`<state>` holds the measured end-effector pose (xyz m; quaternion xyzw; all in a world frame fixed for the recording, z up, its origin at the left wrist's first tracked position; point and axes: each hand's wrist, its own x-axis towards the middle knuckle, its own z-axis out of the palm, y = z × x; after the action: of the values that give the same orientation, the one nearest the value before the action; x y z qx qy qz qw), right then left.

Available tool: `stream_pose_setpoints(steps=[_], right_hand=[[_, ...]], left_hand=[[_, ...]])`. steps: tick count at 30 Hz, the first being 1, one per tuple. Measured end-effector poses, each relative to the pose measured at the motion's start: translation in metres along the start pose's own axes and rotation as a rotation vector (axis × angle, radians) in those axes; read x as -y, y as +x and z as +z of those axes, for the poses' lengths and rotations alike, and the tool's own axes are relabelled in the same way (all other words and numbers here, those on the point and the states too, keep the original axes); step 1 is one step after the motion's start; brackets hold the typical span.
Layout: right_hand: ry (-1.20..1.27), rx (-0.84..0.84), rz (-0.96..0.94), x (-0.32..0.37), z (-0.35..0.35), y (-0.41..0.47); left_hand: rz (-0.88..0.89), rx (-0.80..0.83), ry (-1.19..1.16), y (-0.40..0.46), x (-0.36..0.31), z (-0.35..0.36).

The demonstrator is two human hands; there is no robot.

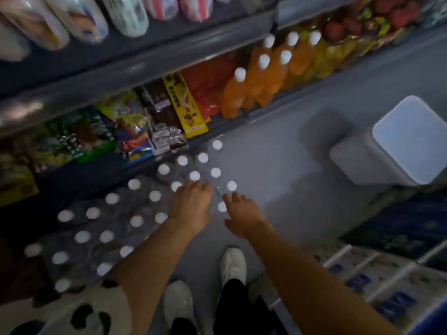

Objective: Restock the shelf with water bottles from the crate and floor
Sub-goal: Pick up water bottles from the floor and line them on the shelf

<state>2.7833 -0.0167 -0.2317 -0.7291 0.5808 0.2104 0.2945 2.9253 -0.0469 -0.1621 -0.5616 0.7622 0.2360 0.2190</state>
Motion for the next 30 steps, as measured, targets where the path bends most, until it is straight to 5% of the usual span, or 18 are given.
stream_pose_setpoints(steps=[7,11,15,24,30], right_hand=[[-0.108,0.013,0.049,0.008,0.071,0.056],[-0.129,-0.113,-0.002,0.008,0.068,0.065],[-0.128,-0.032,-0.034,0.001,0.041,0.042],[0.001,-0.088,-0.103,0.016,-0.179,-0.099],[0.055,-0.328,-0.228,0.059,-0.361,-0.215]], left_hand=[[-0.008,0.038,0.004,0.037,0.014,0.066],[-0.002,0.000,-0.012,0.044,0.016,0.075],[0.002,-0.015,-0.049,0.032,0.017,0.061],[0.028,-0.055,-0.362,-0.066,0.004,-0.076],[0.148,-0.215,-0.608,-0.151,-0.003,-0.219]])
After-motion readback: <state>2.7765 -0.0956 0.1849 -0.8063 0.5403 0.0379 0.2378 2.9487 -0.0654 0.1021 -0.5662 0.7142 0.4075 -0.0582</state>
